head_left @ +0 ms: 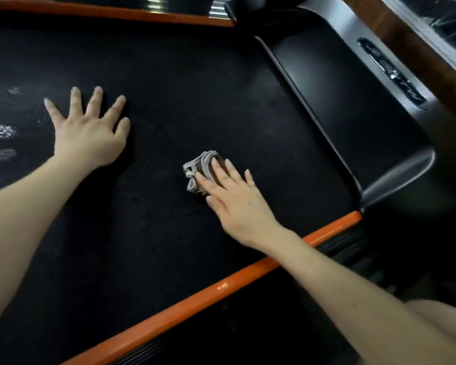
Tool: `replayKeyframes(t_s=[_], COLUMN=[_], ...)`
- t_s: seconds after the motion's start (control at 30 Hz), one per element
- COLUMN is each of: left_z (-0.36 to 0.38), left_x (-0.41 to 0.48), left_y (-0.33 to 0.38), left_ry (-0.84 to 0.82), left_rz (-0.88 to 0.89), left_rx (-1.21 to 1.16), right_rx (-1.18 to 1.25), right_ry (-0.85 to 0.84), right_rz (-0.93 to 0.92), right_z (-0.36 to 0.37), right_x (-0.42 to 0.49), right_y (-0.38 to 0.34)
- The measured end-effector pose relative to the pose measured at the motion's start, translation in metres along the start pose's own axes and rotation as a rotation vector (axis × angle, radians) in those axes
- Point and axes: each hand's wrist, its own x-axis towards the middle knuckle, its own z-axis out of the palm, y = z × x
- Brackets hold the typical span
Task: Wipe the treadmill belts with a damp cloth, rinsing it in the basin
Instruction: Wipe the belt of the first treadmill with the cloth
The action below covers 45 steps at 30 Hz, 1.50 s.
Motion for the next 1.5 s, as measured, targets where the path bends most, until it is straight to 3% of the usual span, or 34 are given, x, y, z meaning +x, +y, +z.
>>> replayKeyframes(t_s=[0.1,0.2,0.3,0.4,0.47,0.53,0.6,0.73,0.8,1.13,1.23,1.4,1.5], left_z=[0.001,0.001,0.001,0.002,0.002,0.0,0.0,0.001,0.0,-0.01,-0.019,-0.021,-0.008], left_x=[0.0,0.0,0.001,0.0,-0.001,-0.002,-0.001,-0.002,-0.002,0.0,0.007,0.027,0.025], left_y=[-0.001,-0.003,0.001,0.0,-0.002,-0.003,-0.004,-0.004,-0.003,-0.006,-0.008,-0.035,-0.043], left_ry=[0.028,0.034,0.034,0.049,0.039,0.039,0.038,0.036,0.039,0.029,0.062,0.054,0.07], left_rz=[0.004,0.006,0.007,0.002,0.017,0.022,0.026,0.023,0.028,-0.002,0.008,-0.084,-0.121], left_rx=[-0.012,-0.011,-0.014,0.001,-0.01,-0.022,-0.025,-0.004,-0.01,-0.11,-0.116,0.009,-0.025], right_rx=[-0.078,-0.073,-0.105,-0.09,0.023,0.069,0.036,0.124,0.125,0.092,0.061,-0.064,-0.136], right_ry=[0.032,0.054,0.074,0.115,0.05,-0.059,-0.12,-0.072,-0.037,0.209,0.237,0.239,0.257], right_rz=[0.119,0.43,0.594,0.308,0.123,0.062,0.082,0.345,0.374,0.183,0.182,0.334,0.144], right_z=[-0.008,-0.021,-0.022,0.008,0.014,0.003,-0.007,-0.026,-0.027,-0.007,-0.014,-0.027,-0.016], right_x=[-0.01,-0.015,-0.013,-0.019,-0.033,-0.038,-0.044,-0.042,-0.042,-0.01,0.046,0.172,0.192], right_y=[0.043,0.093,0.078,-0.001,-0.04,-0.033,0.0,0.057,0.057,0.059,0.07,0.069,0.027])
